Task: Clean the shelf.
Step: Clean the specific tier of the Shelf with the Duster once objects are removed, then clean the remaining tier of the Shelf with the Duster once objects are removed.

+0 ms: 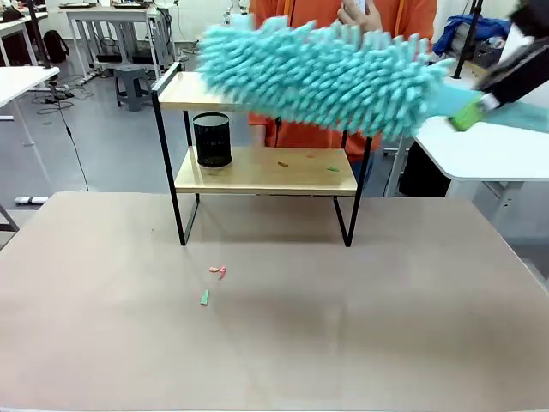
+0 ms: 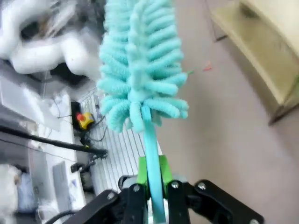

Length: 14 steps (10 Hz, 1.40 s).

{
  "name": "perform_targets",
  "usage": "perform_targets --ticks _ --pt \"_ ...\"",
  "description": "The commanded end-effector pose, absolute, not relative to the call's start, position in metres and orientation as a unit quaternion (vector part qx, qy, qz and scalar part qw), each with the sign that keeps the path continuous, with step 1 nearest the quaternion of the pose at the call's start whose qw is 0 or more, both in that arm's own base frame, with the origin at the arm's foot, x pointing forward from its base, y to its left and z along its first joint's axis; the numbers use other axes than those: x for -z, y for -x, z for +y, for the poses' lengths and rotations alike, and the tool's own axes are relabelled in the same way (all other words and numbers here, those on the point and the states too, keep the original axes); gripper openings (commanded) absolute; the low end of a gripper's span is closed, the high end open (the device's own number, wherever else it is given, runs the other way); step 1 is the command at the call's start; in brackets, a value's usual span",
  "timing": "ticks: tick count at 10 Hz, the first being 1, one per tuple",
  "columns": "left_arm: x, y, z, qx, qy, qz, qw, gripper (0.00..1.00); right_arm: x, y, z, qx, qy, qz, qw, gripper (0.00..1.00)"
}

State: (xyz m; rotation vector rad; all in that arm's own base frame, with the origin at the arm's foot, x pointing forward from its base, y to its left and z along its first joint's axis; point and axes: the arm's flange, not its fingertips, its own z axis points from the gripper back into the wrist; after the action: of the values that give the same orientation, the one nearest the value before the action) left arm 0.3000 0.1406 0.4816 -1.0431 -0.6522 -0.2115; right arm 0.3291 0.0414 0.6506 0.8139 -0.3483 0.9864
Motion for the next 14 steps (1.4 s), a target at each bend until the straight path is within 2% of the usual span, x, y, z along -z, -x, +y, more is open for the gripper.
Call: perform_targets --ticks 1,4,5,7,8,14 --pt "-0.482 -0.301 0.138 0.104 0.494 -0.317 0.803 1.0 -0.636 -0.279 -0.06 -0.246 -0.409 -0.253 0.842 0.12" --pt "-0.482 -0.301 0.138 0.104 0.494 -0.317 0.803 1.0 -0.591 -0.213 -0.152 -0.05 -0.397 -0.283 0.872 0.12" --pt "-0.482 -0.301 0.138 0.104 0.494 -0.317 0.803 1.0 -0.569 -0.206 -0.167 0.016 -0.385 -0.256 0.886 0.12" --pt "-0.482 -0.301 0.138 0.104 0.494 -0.317 0.803 1.0 -0.529 -0.229 -0.163 0.071 -0.36 -0.183 0.912 0.12" --pt "-0.482 -0.301 0.138 0.104 0.494 -0.317 0.803 1.0 -0.56 -0.192 -0.193 -0.003 -0.377 -0.249 0.892 0.12" --pt "-0.482 -0.301 0.138 0.104 0.494 -0.317 0.803 1.0 -0.56 -0.192 -0.193 -0.003 -0.377 -0.249 0.892 0.12"
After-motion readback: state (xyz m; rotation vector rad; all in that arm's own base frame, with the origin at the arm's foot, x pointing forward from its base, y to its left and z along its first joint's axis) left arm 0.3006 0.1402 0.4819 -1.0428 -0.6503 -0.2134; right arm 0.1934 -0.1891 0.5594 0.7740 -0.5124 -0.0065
